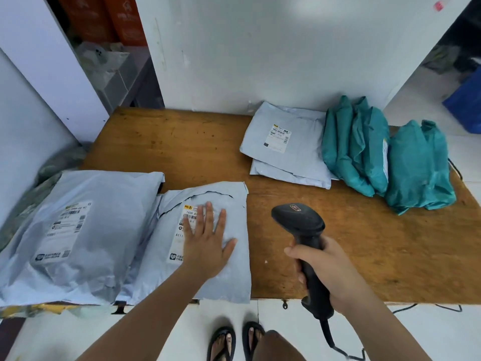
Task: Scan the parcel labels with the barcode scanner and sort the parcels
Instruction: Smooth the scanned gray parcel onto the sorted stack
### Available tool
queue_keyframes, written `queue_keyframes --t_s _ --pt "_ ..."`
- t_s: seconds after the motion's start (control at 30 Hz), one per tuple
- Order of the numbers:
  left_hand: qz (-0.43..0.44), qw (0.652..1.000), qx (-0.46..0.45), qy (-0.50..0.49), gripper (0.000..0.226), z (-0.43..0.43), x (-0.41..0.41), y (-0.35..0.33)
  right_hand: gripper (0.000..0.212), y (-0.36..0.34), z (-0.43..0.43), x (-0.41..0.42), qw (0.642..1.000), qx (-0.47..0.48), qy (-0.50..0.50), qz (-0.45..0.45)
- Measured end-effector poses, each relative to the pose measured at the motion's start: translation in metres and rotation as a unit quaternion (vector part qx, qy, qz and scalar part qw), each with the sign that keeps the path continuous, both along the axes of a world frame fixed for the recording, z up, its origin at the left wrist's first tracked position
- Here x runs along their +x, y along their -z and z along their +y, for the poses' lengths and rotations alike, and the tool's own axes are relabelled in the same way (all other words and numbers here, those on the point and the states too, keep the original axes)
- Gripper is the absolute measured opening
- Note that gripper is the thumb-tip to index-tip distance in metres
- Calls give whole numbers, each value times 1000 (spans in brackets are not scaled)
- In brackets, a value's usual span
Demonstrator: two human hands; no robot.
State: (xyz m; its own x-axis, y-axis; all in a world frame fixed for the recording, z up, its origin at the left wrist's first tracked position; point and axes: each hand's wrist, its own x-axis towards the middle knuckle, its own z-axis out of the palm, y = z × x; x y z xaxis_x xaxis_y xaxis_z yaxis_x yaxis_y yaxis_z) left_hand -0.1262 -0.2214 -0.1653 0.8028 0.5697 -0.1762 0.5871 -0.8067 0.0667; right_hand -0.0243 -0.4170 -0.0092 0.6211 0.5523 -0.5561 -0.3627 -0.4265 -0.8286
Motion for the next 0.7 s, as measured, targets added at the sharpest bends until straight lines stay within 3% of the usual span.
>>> queue_keyframes --t_s 0.27,0.47,0.7 --pt "27 1000 11 4 84 11 24 2 10 -1 -3 56 999 1 15 31" --pt "-42 997 61 -8 72 27 166 -32 11 -2 2 140 1000 -12 17 22" --pt "86 978 126 143 74 72 288 -4 14 11 -10 206 997 -34 56 44"
